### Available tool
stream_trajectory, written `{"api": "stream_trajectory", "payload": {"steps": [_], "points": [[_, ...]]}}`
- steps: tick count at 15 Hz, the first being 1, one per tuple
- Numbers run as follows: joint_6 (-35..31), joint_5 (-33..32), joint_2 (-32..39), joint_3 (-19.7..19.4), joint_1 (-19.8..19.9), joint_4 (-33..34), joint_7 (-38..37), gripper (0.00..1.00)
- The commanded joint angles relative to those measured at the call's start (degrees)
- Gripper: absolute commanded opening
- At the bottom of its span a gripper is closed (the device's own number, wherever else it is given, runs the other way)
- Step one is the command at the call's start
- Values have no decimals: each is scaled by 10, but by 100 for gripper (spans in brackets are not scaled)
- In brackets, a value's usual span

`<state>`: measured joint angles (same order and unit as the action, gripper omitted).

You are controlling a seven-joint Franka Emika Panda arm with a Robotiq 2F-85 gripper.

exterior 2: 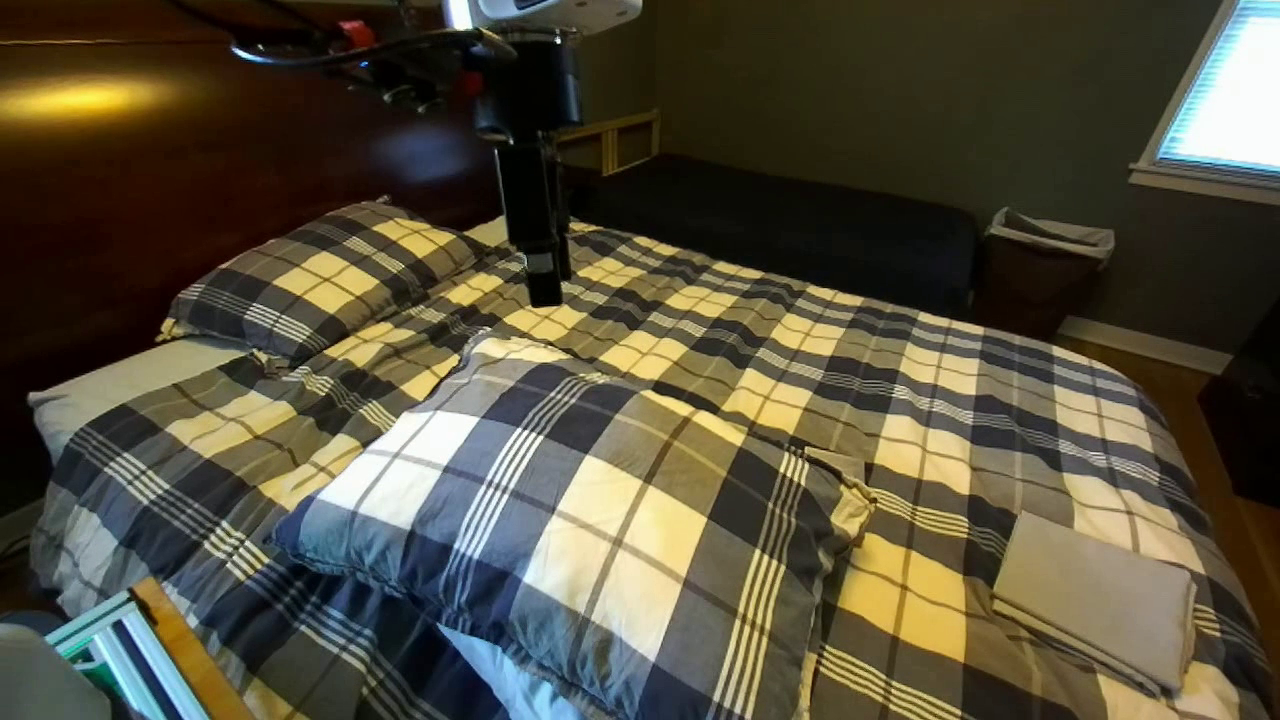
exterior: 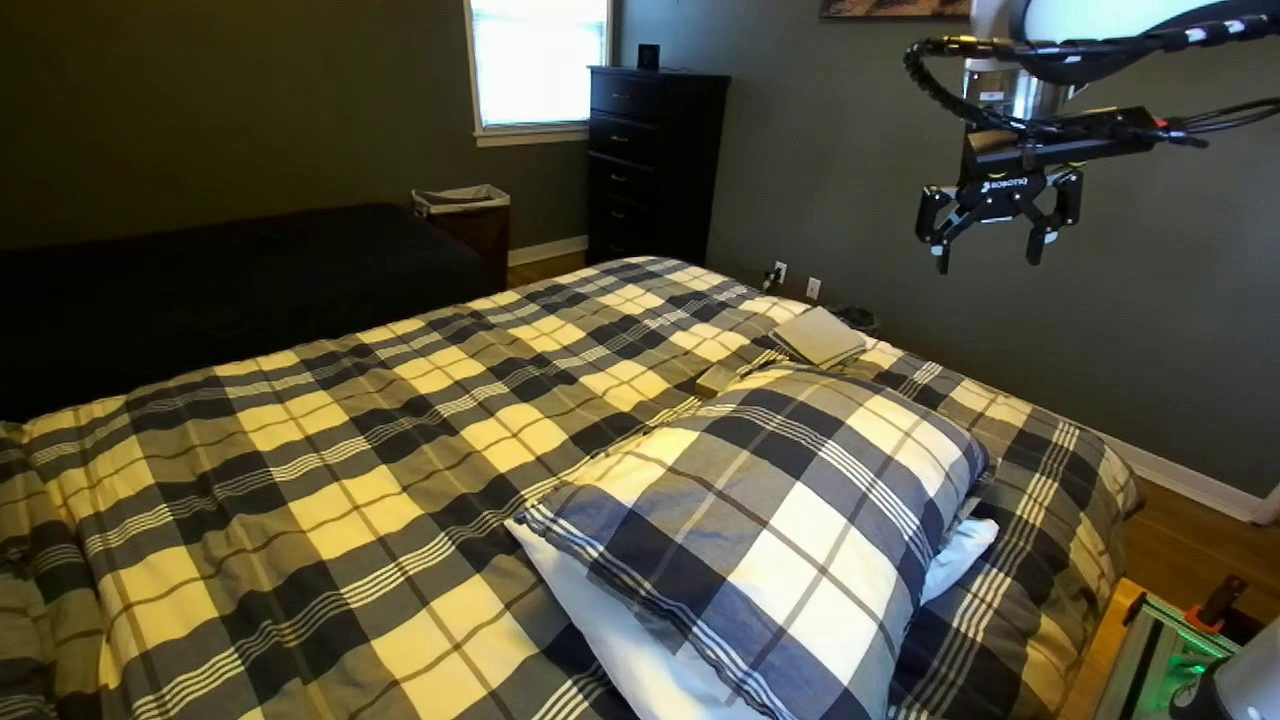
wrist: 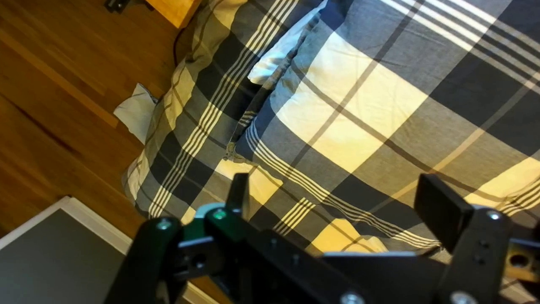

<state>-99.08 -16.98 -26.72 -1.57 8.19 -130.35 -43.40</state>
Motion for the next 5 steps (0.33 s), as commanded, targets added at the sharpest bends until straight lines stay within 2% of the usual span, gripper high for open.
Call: {"api": "stream_trajectory", "payload": {"steps": [1, 5], "points": [[-3, 3, -3, 7, 12, -3, 7, 100], [-5, 3, -6, 7, 12, -6, 10, 100]]}}
